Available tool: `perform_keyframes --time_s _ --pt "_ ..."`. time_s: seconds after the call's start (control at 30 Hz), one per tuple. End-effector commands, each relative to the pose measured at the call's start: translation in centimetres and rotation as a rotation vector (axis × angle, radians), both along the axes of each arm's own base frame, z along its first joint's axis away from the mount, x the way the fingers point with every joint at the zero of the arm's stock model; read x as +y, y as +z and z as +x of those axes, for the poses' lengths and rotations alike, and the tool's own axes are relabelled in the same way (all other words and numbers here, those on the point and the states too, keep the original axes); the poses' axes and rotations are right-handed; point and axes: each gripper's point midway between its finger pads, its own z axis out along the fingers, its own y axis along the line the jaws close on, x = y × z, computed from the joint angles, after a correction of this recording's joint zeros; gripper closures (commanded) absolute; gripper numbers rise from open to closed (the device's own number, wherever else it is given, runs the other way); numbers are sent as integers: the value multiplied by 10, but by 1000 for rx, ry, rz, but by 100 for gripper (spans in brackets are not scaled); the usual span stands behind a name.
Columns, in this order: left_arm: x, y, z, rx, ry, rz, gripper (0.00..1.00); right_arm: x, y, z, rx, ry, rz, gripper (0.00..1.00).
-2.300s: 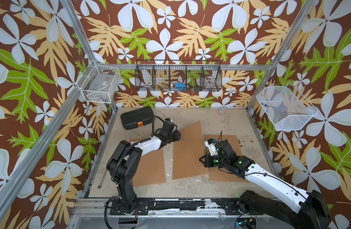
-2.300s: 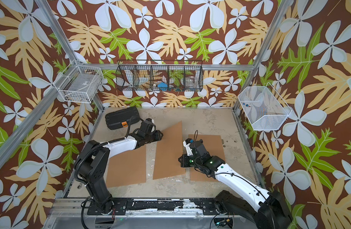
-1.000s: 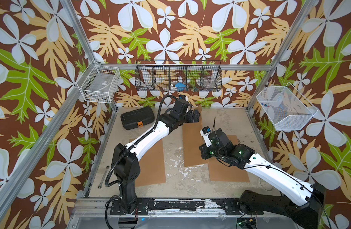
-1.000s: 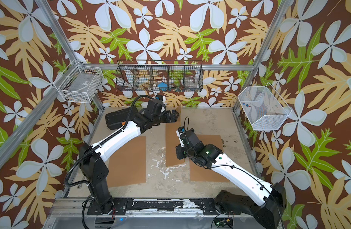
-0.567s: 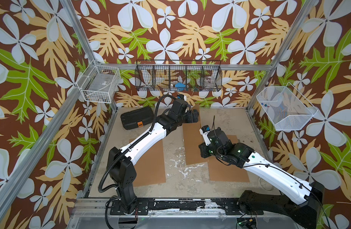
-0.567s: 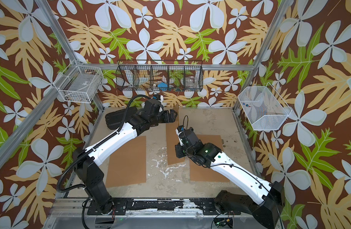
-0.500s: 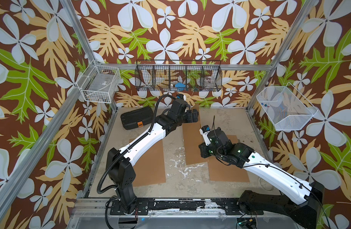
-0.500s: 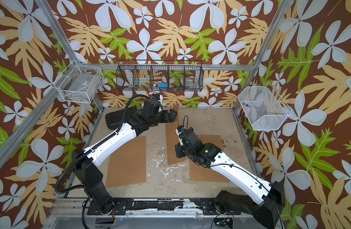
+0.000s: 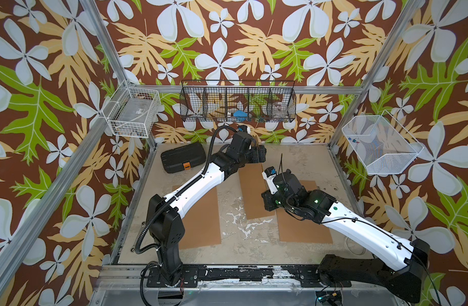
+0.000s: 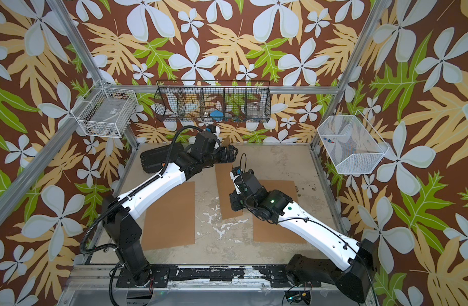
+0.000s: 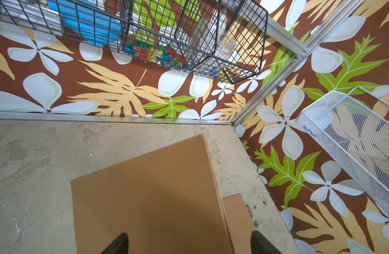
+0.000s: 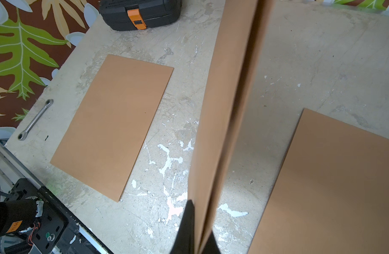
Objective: Open the file bag
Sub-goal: Pick up the file bag from the center of the board.
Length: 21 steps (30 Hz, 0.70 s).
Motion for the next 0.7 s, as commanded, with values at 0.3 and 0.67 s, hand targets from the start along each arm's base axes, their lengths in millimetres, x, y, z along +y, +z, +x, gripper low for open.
perform_keyframes --time_s 0.3,0.67 --pt "0 2 3 -12 14 13 91 3 7 6 -35 -3 -16 100" --pt "8 25 10 -75 57 20 100 13 10 3 -26 38 28 57"
